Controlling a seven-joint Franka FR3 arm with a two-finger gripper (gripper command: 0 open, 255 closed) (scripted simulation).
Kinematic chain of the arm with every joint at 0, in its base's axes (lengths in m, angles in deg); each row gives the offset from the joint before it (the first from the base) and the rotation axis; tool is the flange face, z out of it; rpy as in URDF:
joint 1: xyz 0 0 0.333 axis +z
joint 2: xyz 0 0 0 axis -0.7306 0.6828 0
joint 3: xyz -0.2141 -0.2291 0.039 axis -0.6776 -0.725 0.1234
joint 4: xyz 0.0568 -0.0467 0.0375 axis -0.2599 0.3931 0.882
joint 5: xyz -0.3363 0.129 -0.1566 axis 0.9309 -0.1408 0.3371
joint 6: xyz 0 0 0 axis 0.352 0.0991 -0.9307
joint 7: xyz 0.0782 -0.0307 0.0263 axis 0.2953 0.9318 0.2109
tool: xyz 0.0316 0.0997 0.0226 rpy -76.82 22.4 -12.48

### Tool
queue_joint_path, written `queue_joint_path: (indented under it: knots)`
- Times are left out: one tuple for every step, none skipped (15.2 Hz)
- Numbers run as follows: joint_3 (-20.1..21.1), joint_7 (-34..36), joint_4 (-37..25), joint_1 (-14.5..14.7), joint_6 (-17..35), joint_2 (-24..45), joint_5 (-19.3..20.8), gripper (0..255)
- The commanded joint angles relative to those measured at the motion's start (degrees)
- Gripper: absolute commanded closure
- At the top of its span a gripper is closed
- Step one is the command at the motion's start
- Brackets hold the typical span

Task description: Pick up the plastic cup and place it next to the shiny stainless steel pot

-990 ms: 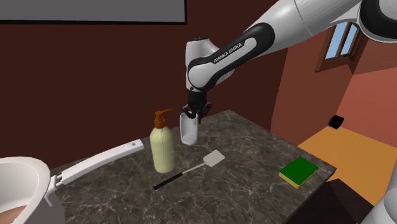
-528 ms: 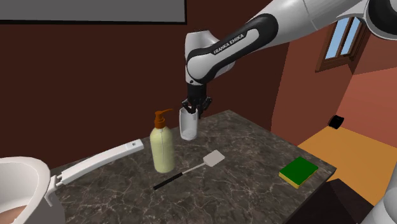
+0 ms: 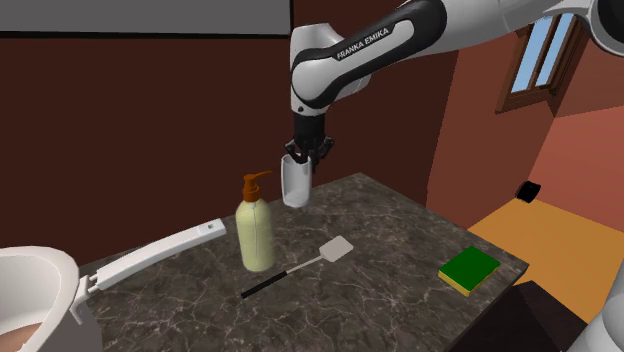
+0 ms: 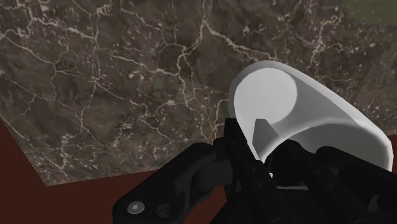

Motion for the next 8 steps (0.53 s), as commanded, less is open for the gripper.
queue_joint_path:
  knots:
    - [0.1, -0.3, -1.0, -0.1, -1.4, -0.5, -0.3, 255]
    - [0.1, -0.4, -1.5, -0.1, -2.1, -0.7, -0.5, 255]
    - [0.1, -0.6, -2.0, -0.1, -2.8, -0.9, -0.6, 255]
    - [0.2, -0.7, -2.6, -0.1, -3.5, -1.1, -0.7, 255]
    - [0.2, -0.8, -3.1, -0.1, -4.2, -1.2, -0.8, 255]
    - [0.2, -0.9, -3.7, -0.1, -4.9, -1.4, -0.9, 255]
    - [0.2, -1.0, -4.3, -0.1, -5.6, -1.5, -1.0, 255]
    - [0.3, -1.1, -4.9, -0.1, -6.4, -1.7, -1.1, 255]
